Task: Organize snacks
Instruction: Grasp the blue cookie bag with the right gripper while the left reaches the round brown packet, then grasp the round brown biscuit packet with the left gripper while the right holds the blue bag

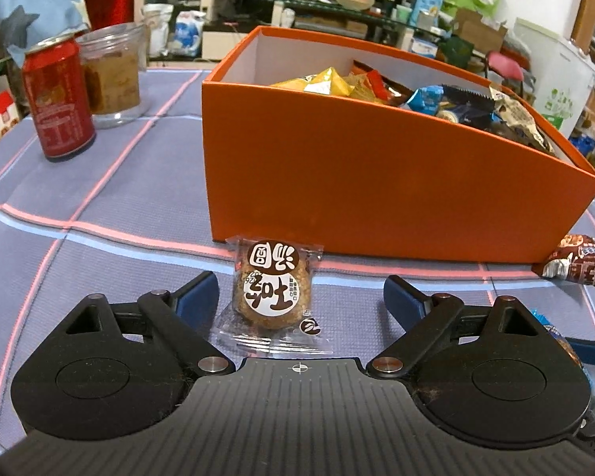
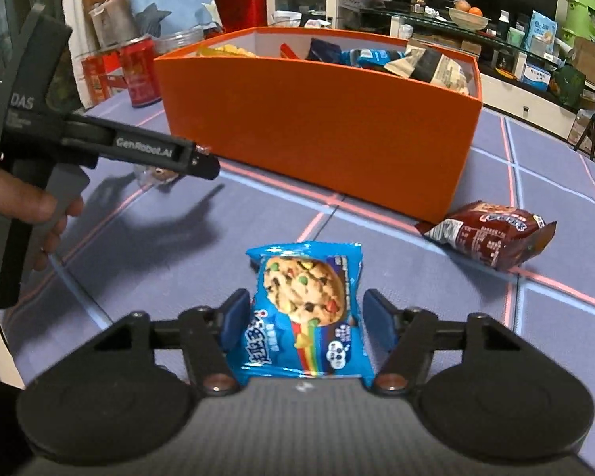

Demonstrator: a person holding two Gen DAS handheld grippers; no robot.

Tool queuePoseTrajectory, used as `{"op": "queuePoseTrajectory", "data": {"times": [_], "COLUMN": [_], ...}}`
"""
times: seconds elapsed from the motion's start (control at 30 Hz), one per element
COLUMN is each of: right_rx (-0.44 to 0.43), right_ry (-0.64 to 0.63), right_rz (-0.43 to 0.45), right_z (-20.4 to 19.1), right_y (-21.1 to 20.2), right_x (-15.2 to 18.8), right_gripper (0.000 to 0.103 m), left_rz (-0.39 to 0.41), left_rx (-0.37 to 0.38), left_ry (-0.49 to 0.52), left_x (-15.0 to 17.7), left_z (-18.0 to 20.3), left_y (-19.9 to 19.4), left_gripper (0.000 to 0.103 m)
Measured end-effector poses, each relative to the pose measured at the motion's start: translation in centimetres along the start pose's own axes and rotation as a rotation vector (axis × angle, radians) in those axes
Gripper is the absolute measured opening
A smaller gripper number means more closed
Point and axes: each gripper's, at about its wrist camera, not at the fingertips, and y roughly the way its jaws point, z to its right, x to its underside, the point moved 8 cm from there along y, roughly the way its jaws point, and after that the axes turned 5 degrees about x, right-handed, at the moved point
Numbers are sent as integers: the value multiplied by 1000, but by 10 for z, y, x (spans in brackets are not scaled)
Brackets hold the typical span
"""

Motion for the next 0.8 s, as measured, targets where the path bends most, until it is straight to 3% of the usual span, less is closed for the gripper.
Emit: {"op": "queuePoseTrajectory", "data": {"times": [0.27,0.8], "right_rx": [4,6], "right_ry": [-11,-9], "right_rz": [-2,-5], "right_z": [-2,-2], "right_y": [-2,-3], "right_x": [1,1], "right_gripper": [54,53], "left_rz": [-17,-17], "left_rx": [-123,-122], "left_ry": [32,61], "left_x": [3,3], "left_z": [-4,-4], "left_y": [3,3], "left_gripper": [67,66]}}
